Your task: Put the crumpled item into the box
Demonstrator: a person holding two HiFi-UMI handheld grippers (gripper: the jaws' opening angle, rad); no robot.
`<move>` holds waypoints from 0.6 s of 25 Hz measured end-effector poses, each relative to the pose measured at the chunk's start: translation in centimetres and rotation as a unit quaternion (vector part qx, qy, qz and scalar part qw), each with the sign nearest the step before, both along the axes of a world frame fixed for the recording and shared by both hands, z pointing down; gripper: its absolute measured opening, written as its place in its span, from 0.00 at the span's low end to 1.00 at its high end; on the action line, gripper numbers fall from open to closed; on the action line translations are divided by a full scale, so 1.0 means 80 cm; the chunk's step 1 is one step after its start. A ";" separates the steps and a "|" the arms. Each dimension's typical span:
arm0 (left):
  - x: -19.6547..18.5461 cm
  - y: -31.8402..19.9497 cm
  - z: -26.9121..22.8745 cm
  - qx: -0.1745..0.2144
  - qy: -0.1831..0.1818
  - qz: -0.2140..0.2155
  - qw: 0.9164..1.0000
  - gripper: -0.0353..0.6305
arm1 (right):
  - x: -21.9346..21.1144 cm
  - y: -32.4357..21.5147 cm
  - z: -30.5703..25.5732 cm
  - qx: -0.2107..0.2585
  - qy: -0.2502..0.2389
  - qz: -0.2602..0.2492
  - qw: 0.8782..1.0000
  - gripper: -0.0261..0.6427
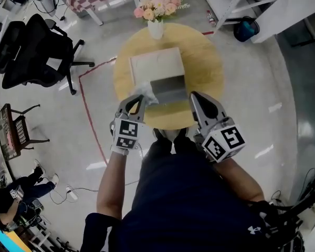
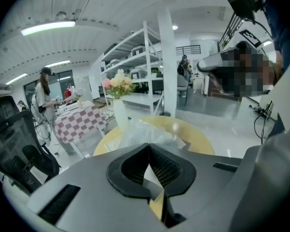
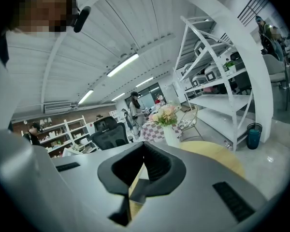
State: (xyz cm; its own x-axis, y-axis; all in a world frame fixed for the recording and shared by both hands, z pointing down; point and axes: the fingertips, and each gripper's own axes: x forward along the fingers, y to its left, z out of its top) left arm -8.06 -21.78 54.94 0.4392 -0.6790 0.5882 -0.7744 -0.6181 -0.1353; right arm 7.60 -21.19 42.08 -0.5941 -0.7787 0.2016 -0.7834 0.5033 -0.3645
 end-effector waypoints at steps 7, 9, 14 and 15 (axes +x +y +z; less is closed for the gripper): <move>0.001 -0.011 0.053 -0.048 -0.006 0.021 0.999 0.08 | 0.003 -0.004 0.013 -0.018 0.008 0.017 1.000 0.05; 0.001 -0.014 0.066 -0.063 -0.009 0.025 0.998 0.08 | 0.003 -0.005 0.018 -0.024 0.009 0.021 0.999 0.05; 0.008 -0.020 0.088 -0.086 -0.022 0.050 0.995 0.08 | -0.002 -0.011 0.026 -0.034 0.011 0.024 0.999 0.05; 0.009 -0.021 0.093 -0.090 -0.026 0.056 0.994 0.08 | -0.004 -0.012 0.027 -0.035 0.011 0.024 0.999 0.05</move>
